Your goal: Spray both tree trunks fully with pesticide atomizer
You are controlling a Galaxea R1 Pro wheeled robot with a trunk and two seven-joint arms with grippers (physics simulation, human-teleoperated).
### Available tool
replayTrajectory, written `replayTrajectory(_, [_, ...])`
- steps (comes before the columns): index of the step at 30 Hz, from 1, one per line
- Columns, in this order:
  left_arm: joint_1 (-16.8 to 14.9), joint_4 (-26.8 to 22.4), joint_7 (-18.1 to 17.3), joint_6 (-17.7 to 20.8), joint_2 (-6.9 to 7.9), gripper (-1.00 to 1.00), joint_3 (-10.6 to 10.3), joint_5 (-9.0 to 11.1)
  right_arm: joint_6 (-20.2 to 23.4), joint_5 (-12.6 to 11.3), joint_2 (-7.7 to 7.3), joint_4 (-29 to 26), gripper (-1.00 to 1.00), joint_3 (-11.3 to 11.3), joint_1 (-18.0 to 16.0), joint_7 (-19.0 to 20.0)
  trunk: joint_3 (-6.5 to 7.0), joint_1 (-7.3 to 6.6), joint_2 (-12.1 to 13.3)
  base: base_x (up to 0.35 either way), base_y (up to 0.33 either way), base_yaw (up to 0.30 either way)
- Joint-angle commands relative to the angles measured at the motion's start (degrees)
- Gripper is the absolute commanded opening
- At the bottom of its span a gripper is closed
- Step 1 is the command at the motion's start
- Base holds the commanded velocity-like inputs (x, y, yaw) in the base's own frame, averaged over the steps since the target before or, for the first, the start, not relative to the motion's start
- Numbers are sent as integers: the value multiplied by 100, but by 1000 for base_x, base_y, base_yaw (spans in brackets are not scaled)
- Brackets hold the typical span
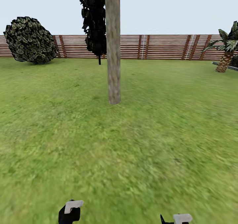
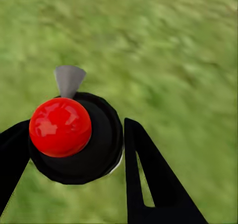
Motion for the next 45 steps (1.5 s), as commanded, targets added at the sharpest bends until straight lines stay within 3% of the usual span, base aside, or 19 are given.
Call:
replayTrajectory(1, [1,-1,1,0,0,-100,0,-1,0,-1,0,0,100,0,0,-1,0,0,0,341,0,0])
replayTrajectory(45, [-2,-1,1,0,0,-100,0,-1,0,-5,0,-7,100,0,0,1,0,0,0,341,0,0])
